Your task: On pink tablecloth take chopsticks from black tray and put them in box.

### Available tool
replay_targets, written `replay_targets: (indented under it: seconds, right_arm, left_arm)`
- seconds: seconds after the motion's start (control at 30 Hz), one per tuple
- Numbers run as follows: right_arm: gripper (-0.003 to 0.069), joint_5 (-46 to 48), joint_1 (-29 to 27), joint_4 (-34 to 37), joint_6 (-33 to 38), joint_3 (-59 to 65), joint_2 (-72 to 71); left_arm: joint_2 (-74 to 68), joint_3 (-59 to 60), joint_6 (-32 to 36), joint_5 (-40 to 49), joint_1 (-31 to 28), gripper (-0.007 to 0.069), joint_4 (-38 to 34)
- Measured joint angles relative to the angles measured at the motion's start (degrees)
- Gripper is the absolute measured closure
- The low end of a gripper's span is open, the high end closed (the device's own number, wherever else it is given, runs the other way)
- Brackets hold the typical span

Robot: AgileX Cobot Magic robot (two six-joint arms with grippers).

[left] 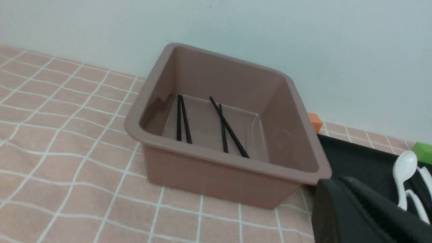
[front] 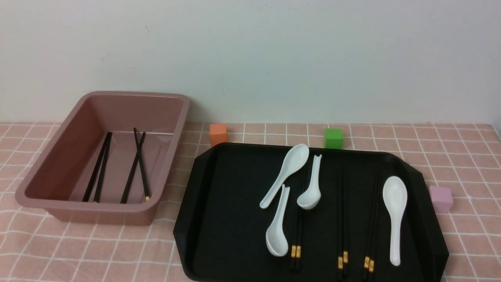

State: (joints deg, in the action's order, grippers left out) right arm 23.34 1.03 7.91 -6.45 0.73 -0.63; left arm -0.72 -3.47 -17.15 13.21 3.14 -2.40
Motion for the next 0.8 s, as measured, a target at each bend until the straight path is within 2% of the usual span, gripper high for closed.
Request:
replay_targets:
  seconds: [0.07, 0.2, 0.5, 0.8]
  right_arm:
    - [0.0419, 0.0, 0.0, 0.0, 0.0, 0.0, 0.0]
    - [0.0419, 0.0, 0.0, -0.1, 0.0, 0.0, 0.0]
    - [0.0419, 0.0, 0.0, -0.1, 0.0, 0.0, 0.0]
    - [0.0419, 0.0, 0.0, -0.1, 0.0, 0.0, 0.0]
  left_arm:
    - [1.1, 3.2, 0.4, 0.8, -0.2, 0.0638, -0.4]
    - [1.3, 5.2, 1.2, 8.3, -0.3, 0.0638, -1.4]
    - [1.3, 5.2, 1.8, 8.8, -0.3, 0.0638, -5.4]
    - [1.3, 5.2, 1.9, 8.8, -0.3, 0.0637, -5.8]
